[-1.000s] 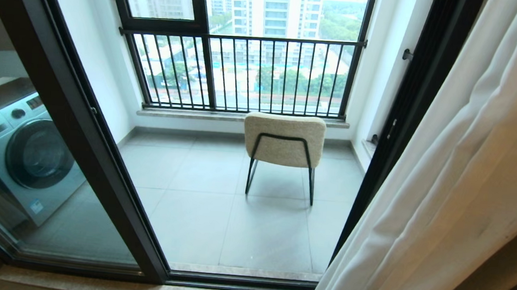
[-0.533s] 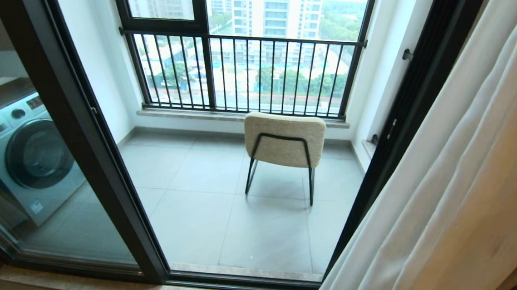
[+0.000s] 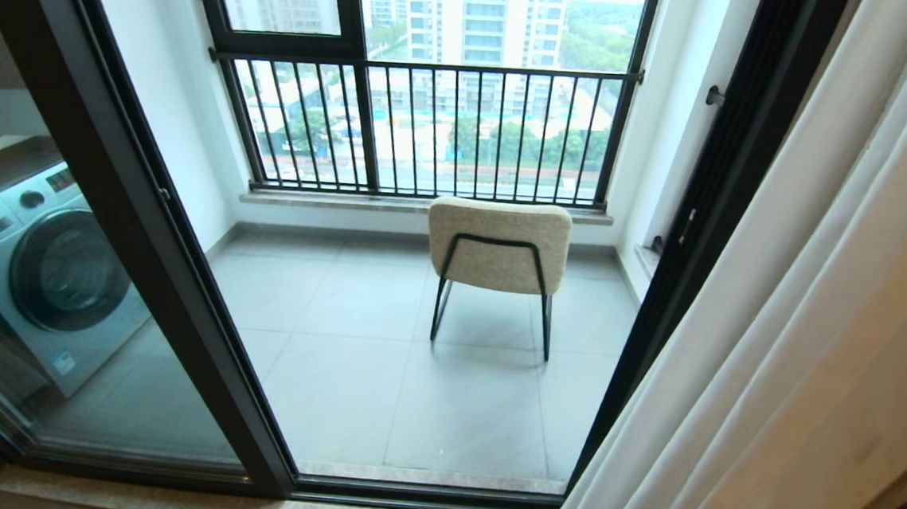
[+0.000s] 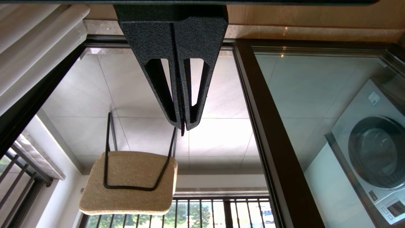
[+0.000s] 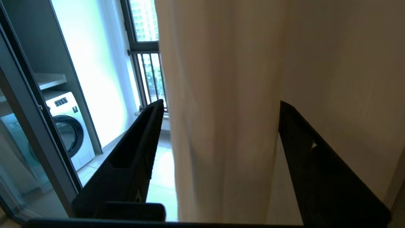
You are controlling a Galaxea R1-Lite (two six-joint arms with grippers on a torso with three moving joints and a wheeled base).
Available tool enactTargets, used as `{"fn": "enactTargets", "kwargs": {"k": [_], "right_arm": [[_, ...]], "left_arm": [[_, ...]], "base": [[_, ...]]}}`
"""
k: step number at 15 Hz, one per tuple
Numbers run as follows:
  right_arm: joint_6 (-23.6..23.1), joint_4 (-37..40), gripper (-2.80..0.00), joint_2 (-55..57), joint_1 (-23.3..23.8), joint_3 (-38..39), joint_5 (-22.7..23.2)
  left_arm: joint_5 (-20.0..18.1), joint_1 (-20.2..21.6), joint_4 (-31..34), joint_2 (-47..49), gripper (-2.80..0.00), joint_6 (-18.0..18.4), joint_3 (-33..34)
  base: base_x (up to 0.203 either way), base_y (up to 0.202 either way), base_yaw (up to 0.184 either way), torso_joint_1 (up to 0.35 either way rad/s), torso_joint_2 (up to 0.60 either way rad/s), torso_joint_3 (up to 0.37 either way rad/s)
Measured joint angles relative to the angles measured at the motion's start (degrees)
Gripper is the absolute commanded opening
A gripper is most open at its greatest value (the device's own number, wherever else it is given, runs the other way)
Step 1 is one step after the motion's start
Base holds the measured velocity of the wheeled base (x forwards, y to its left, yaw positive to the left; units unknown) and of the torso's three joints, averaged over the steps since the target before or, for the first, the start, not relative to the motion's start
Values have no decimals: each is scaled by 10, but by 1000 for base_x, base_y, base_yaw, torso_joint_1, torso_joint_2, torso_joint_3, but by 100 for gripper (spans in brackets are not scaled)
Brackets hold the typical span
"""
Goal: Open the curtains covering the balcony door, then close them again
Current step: Pull the inner curtains open on both sides
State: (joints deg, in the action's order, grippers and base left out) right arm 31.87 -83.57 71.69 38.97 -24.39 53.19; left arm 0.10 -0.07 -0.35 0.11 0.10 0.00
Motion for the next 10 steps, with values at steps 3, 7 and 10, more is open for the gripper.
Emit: {"fn": "enactTargets", "kwargs": {"k": [3,7,10], "right_arm": [[2,10,0,-37,0,42,0],[2,44,0,-115,12,89,-1],[2,83,0,-193,27,119,-4]], "left_arm": [[0,0,0,0,-280,0,0],[0,0,0,0,-280,0,0],[0,0,0,0,-280,0,0]], "base": [[0,0,0,0,0,0],[0,0,0,0,0,0],[0,0,0,0,0,0]]}}
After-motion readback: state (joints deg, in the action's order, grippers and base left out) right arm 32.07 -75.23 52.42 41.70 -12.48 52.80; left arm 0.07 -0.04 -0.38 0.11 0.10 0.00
